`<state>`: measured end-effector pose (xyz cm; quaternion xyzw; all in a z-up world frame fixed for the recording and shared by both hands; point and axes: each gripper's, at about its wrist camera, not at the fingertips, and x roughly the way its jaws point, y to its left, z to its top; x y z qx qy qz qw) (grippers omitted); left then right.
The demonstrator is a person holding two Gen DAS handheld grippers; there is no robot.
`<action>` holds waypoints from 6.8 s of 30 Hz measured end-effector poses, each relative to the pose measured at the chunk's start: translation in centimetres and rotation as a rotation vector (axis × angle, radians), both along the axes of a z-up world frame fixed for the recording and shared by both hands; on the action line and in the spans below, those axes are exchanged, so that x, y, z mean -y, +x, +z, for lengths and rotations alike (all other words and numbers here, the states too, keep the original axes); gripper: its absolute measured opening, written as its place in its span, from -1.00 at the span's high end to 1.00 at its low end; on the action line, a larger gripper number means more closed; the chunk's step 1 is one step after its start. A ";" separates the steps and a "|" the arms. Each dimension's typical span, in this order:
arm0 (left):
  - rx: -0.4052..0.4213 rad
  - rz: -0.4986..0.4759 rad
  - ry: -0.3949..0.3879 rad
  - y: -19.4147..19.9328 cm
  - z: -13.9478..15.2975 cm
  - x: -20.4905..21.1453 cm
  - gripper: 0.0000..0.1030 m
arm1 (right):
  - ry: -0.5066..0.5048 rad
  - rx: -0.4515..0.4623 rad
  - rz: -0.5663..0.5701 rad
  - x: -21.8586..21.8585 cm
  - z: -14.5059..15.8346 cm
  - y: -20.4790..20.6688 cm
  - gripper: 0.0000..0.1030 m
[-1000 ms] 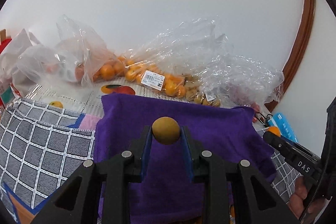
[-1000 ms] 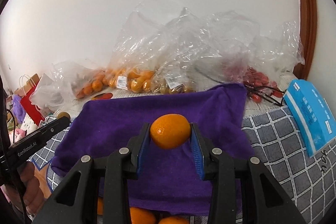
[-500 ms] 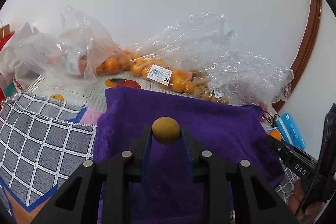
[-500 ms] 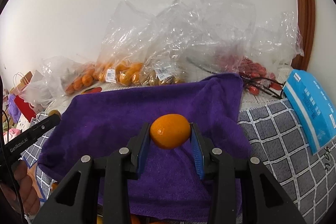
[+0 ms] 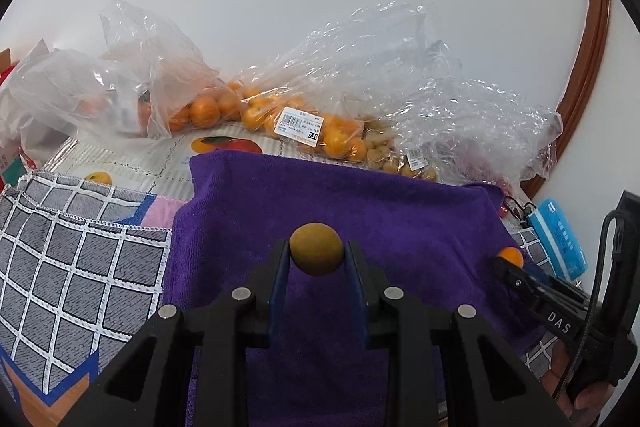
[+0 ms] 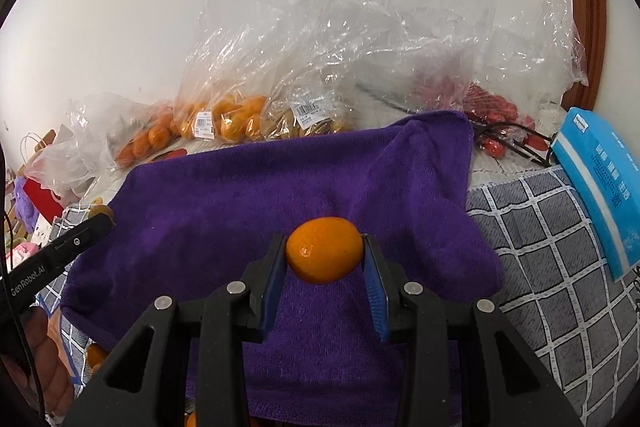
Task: Organize fruits
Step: 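Carry the yellow-green fruit with left gripper while right gripper carries the orange over the purple towel, then open left gripper onto the towel while right gripper releases the orange onto it, then move left gripper to the large orange while right gripper approaches the red cherry tomato, then close left gripper on the large orange while right gripper closes on the cherry tomato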
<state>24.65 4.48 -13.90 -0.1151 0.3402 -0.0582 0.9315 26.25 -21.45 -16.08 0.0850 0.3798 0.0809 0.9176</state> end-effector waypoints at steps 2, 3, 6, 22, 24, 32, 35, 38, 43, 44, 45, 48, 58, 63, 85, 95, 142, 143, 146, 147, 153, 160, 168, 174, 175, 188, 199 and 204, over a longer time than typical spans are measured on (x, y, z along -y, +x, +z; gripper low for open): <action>-0.018 0.001 -0.011 0.2 -0.3 -0.1 0.48 | 0.002 -0.011 -0.001 -0.1 -0.3 0.1 0.28; -0.027 0.001 -0.016 0.3 -0.4 -0.1 0.48 | 0.002 -0.014 0.000 -0.2 -0.5 0.1 0.28; -0.044 -0.004 -0.015 0.5 -0.7 0.0 0.48 | -0.012 -0.019 0.001 -0.5 -0.8 0.2 0.28; -0.103 -0.013 0.020 1.1 -1.5 0.6 0.48 | -0.025 -0.047 0.008 -0.9 -1.5 0.6 0.28; -0.108 -0.011 0.024 1.2 -1.6 0.7 0.48 | -0.031 -0.050 0.009 -1.0 -1.6 0.6 0.27; -0.128 -0.012 0.032 1.3 -1.9 0.7 0.48 | -0.047 -0.063 0.011 -1.2 -1.9 0.7 0.27; -0.136 -0.010 0.035 1.4 -2.1 0.7 0.48 | -0.050 -0.070 0.015 -1.2 -2.0 0.8 0.27; -0.145 -0.013 0.033 1.5 -2.3 0.7 0.48 | -0.054 -0.073 0.014 -1.3 -2.0 0.8 0.27; -0.150 -0.014 0.039 1.7 -2.4 0.8 0.48 | -0.059 -0.077 0.016 -1.3 -2.0 0.9 0.27; -0.150 -0.014 0.040 1.6 -2.4 0.9 0.48 | -0.060 -0.080 0.017 -1.3 -2.0 0.9 0.27; -0.149 -0.013 0.041 1.7 -2.4 0.9 0.48 | -0.061 -0.082 0.018 -1.3 -2.0 0.9 0.27; -0.152 -0.012 0.040 1.7 -2.4 0.9 0.48 | -0.063 -0.081 0.019 -1.3 -2.0 0.9 0.27; -0.140 -0.019 0.010 1.4 -1.9 0.6 0.44 | -0.065 -0.052 0.010 -1.1 -1.4 0.3 0.06; -0.121 -0.019 -0.008 1.0 -1.3 0.4 0.33 | -0.066 -0.023 0.002 -1.1 -0.6 -0.2 0.05; 0.003 0.045 0.041 -2.4 4.5 -0.1 0.32 | -0.045 0.125 -0.053 -1.2 6.9 -4.3 0.05; -0.039 -0.017 0.048 -8.7 4.0 -0.8 0.17 | -0.038 0.112 -0.018 -1.5 8.4 -11.3 0.05; -0.155 -0.073 0.018 -14.3 -3.7 -3.9 0.05 | -0.081 -0.082 0.032 -4.5 -2.0 -15.0 0.53; -0.160 -0.088 0.006 -14.5 -3.6 -3.7 0.05 | -0.085 -0.077 0.026 -4.1 -1.8 -15.2 0.53; -0.167 -0.126 -0.021 -14.8 -2.7 -2.5 0.05 | -0.083 -0.071 0.013 -3.3 -1.4 -15.7 0.53; -0.160 -0.133 -0.026 -14.9 -2.5 -2.1 0.05 | -0.080 -0.071 0.011 -3.1 -1.3 -15.8 0.53; -0.187 -0.170 -0.001 -13.7 -2.6 1.0 0.03 | -0.062 -0.072 0.015 -2.1 -1.4 -16.6 0.53; -0.196 -0.125 0.094 -12.6 -3.6 3.1 -0.07 | -0.031 -0.076 0.036 -1.5 -1.3 -17.5 0.53; -0.223 -0.093 0.051 -12.2 -3.4 2.1 0.22 | -0.020 -0.077 0.047 -1.5 -0.3 -17.6 0.53; -0.229 -0.075 0.001 -13.0 -2.2 0.3 0.22 | -0.018 -0.081 0.035 -1.5 1.0 -17.6 0.53; -0.225 -0.072 -0.002 -13.1 -1.9 0.1 0.22 | -0.015 -0.079 0.033 -1.4 1.4 -17.6 0.54; -0.179 -0.051 -0.036 -14.4 3.8 -1.7 0.22 | -0.014 -0.020 -0.010 -0.8 6.2 -17.5 0.54; -0.106 -0.035 -0.029 -13.6 8.2 -1.5 0.22 | -0.019 0.044 -0.012 -0.5 10.6 -16.4 0.54; -0.085 -0.038 -0.041 -13.0 9.6 -1.5 0.22 | -0.010 0.059 -0.019 -0.4 11.5 -15.9 0.54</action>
